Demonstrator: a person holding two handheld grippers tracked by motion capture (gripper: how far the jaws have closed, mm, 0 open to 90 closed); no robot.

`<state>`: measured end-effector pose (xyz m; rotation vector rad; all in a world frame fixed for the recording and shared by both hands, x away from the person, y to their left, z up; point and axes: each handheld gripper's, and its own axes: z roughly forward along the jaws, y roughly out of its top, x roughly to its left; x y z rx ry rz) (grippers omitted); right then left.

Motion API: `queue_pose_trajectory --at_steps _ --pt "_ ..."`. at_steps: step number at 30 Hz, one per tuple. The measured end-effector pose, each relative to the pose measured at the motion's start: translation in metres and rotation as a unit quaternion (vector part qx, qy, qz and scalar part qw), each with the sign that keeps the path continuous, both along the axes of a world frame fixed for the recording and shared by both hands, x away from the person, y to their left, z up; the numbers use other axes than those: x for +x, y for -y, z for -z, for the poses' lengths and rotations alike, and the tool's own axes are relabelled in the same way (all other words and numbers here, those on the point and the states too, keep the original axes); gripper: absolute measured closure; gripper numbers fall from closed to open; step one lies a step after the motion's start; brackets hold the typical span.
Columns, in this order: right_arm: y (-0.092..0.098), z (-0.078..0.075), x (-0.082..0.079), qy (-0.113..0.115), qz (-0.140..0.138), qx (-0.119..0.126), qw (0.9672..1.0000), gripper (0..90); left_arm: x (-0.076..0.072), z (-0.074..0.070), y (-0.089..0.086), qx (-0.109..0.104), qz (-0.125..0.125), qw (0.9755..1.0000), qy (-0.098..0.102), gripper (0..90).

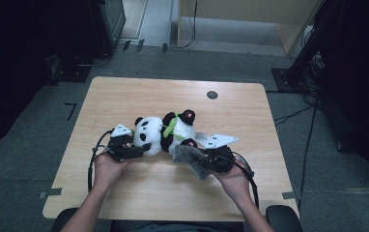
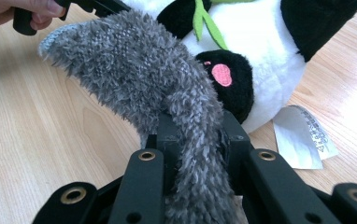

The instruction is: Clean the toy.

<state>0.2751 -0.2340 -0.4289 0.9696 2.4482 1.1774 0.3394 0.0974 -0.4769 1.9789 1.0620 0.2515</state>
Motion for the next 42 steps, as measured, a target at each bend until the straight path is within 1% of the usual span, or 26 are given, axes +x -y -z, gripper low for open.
queue_pose_trajectory --at_steps 7,9,11,15,18,20,27,29,30,31,32,33,36,38,40,42 --pt "0.008 0.000 0.002 0.001 0.000 -0.010 1.0000 75.1 0.000 0.000 0.000 -0.001 0.001 1.0000 0.000 31.2" --pt "0.012 0.000 0.002 0.000 0.005 -0.012 0.9999 75.0 0.000 0.000 -0.001 -0.002 0.001 1.0000 0.000 31.2" --pt "0.016 0.001 0.003 -0.008 0.014 -0.013 0.9998 75.1 0.000 0.001 -0.001 -0.003 0.001 1.0000 0.000 31.2" --pt "0.024 0.003 0.007 -0.010 0.028 -0.018 0.9994 75.1 0.000 0.001 -0.001 -0.004 0.002 1.0000 0.001 31.2" --pt "0.030 0.004 0.010 -0.011 0.035 -0.017 0.9992 75.2 0.001 0.001 -0.002 -0.005 0.003 1.0000 0.002 31.3" --pt "0.031 0.005 0.013 -0.012 0.037 -0.013 0.9991 75.2 0.001 0.002 -0.002 -0.006 0.003 1.0000 0.003 31.3" --pt "0.031 0.009 0.029 -0.013 0.049 -0.015 0.9986 75.2 0.000 0.002 -0.002 -0.006 0.004 1.0000 0.004 31.3" --pt "0.031 0.010 0.034 -0.009 0.054 -0.010 0.9984 75.2 0.000 0.002 -0.002 -0.006 0.004 1.0000 0.003 31.4" --pt "0.031 0.010 0.036 -0.013 0.056 -0.010 0.9983 75.2 0.000 0.002 -0.002 -0.005 0.004 1.0000 0.004 31.4" --pt "0.030 0.009 0.038 -0.014 0.058 -0.009 0.9982 75.2 0.000 0.002 -0.002 -0.005 0.004 1.0000 0.004 31.5" --pt "0.030 0.009 0.040 -0.010 0.057 -0.009 0.9983 75.2 0.000 0.002 -0.002 -0.006 0.004 1.0000 0.003 31.4" --pt "0.029 0.008 0.041 -0.010 0.059 -0.010 0.9981 75.2 0.000 0.002 -0.002 -0.007 0.004 1.0000 0.003 31.4" --pt "0.030 0.004 0.044 0.001 0.062 -0.013 0.9980 75.2 0.000 0.002 -0.002 -0.007 0.005 1.0000 0.003 31.5" --pt "0.033 0.002 0.047 0.005 0.071 -0.009 0.9974 75.3 0.000 0.002 -0.002 -0.007 0.006 0.9999 0.004 31.5" --pt "0.037 0.001 0.052 0.002 0.079 -0.010 0.9968 75.3 0.000 0.002 -0.003 -0.008 0.007 0.9999 0.005 31.4" --pt "0.042 0.000 0.055 0.003 0.083 -0.004 0.9965 75.3 0.000 0.002 -0.003 -0.009 0.007 0.9999 0.005 31.3"
